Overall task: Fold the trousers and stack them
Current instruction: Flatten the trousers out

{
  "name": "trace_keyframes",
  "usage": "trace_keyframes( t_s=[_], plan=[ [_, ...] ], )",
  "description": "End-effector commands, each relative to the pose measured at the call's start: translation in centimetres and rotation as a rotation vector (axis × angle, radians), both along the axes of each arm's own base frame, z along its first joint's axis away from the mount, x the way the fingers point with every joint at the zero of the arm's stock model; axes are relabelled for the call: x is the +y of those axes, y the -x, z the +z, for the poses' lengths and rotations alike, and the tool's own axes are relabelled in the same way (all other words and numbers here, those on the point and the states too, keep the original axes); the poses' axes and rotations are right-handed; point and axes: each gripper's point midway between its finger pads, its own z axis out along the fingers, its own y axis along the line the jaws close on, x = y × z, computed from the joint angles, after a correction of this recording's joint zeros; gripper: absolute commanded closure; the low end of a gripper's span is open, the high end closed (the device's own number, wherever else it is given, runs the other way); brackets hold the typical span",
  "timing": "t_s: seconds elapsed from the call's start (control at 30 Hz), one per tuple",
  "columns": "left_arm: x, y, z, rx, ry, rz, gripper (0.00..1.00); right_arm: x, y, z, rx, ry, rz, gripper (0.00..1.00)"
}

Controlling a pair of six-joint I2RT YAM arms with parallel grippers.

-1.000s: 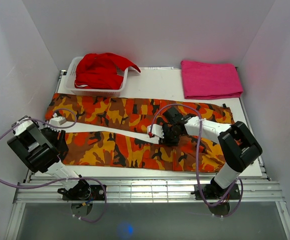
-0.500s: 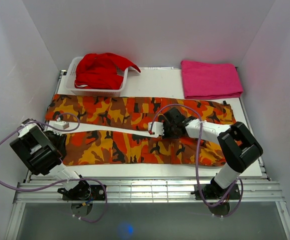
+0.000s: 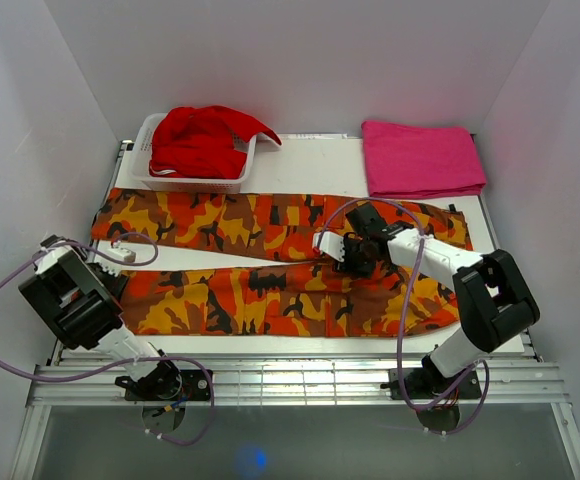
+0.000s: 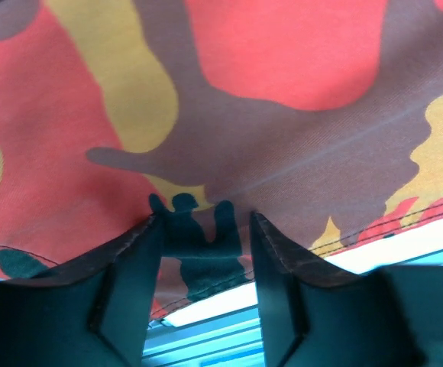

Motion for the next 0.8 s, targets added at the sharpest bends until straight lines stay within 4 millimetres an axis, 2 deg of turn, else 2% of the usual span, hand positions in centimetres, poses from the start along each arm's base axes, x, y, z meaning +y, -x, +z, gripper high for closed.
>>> trace_keyframes(
  t_s=[0.0,0.03,0.13,0.17,0.2,0.23,0.27,0.33,0.37,0.43,0.47,0.5,0.53,0.57,0.67,0.7,0.73,0.77],
  plan=[
    [0.4,-0.9,0.0,-0.051,0.023,-0.057,0.37,1.4,1.8,4.5,0.079,-0.102,0.013,0.44],
    [-0.7,-1.1,1.3,-0.079,0.056,-0.07,0.29,1.8,2.0,5.4,0.084,-0.135,0.019,0.4],
    [-2.7,-4.0,4.1,-0.226,0.108,-0.111,0.21,2.0,1.7,9.1,0.047,-0.224,-0.014,0.34],
    [-3.4,-5.2,5.6,-0.278,0.099,-0.127,0.18,1.3,1.2,10.2,0.026,-0.245,-0.045,0.32],
    [-4.0,-6.2,6.4,-0.33,0.115,-0.135,0.03,0.8,1.2,10.6,0.035,-0.251,-0.074,0.3],
    [-4.7,-7.3,7.2,-0.368,0.12,-0.149,0.02,0.3,0.8,11.0,0.03,-0.251,-0.1,0.3],
    [-5.0,-8.2,8.1,-0.407,0.12,-0.145,0.02,-1.2,0.1,11.0,0.034,-0.245,-0.155,0.3],
    [-5.9,-10.8,10.0,-0.501,0.16,-0.118,0.02,-3.3,-0.5,10.0,0.077,-0.221,-0.244,0.33],
    [-6.2,-11.7,10.7,-0.529,0.181,-0.11,0.02,-5.6,-1.3,9.5,0.091,-0.217,-0.32,0.34],
    [-6.4,-14.6,12.8,-0.633,0.243,-0.057,0.02,-7.9,-1.9,7.9,0.132,-0.193,-0.4,0.34],
    [-6.3,-15.5,13.5,-0.665,0.265,-0.029,0.02,-9.8,-2.2,7.1,0.153,-0.175,-0.464,0.33],
    [-5.8,-17.0,13.8,-0.708,0.278,-0.01,0.02,-10.7,-2.3,6.5,0.171,-0.165,-0.494,0.33],
    [-6.3,-18.0,14.8,-0.733,0.336,0.033,0.02,-12.1,-2.4,5.4,0.205,-0.158,-0.544,0.33],
    [-6.5,-18.7,15.1,-0.747,0.363,0.038,0.02,-12.6,-2.4,4.7,0.224,-0.154,-0.563,0.33],
    [-7.0,-20.9,14.4,-0.727,0.435,0.056,0.02,-14.2,-2.6,2.6,0.281,-0.144,-0.627,0.33],
    [-6.9,-21.6,13.9,-0.713,0.429,0.067,0.02,-15.5,-2.6,2.1,0.289,-0.131,-0.664,0.34],
    [-7.2,-22.7,12.6,-0.671,0.434,0.113,0.02,-16.0,-2.5,1.1,0.311,-0.115,-0.68,0.34],
    [-6.2,-23.2,11.4,-0.64,0.364,0.151,0.02,-17.1,-2.4,0.7,0.312,-0.106,-0.695,0.34]
  ],
)
